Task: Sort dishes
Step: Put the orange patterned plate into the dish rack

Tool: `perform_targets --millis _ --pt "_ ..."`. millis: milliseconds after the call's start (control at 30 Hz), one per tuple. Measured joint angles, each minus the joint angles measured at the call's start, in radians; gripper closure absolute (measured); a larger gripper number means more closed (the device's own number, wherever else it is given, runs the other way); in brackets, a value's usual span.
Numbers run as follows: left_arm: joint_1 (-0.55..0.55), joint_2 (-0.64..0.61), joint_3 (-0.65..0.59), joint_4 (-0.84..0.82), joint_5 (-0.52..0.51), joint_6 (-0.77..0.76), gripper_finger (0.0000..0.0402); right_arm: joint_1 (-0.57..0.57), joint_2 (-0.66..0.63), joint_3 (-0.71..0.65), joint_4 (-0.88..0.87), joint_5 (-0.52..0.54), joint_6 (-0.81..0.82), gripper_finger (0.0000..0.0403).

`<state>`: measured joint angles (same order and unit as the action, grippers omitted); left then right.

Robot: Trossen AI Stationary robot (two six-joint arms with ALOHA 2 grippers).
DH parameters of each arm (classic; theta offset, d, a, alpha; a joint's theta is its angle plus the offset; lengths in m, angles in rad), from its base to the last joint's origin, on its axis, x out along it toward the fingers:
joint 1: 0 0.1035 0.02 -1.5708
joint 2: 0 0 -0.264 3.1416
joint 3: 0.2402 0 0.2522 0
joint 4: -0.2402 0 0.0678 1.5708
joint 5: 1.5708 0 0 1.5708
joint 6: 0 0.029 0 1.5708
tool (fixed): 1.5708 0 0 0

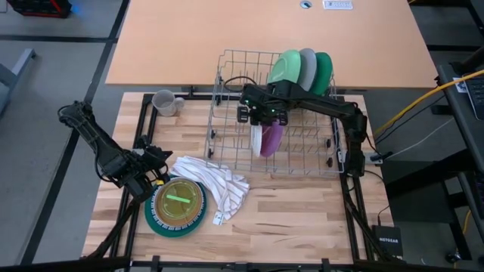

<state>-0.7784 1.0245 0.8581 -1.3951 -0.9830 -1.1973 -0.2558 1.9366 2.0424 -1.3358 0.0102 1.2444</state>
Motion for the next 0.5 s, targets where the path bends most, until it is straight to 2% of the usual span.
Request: perform_targets --millis 300,500 --pt "0.000 0.000 0.000 0.000 0.004 0.000 0.0398 0.000 0.000 -0.026 0.003 -0.004 -0.012 0.0327" --pt "0.000 0.000 0.000 0.000 0.004 0.000 0.0398 0.000 0.000 -0.026 -0.001 -0.029 -0.048 0.0304"
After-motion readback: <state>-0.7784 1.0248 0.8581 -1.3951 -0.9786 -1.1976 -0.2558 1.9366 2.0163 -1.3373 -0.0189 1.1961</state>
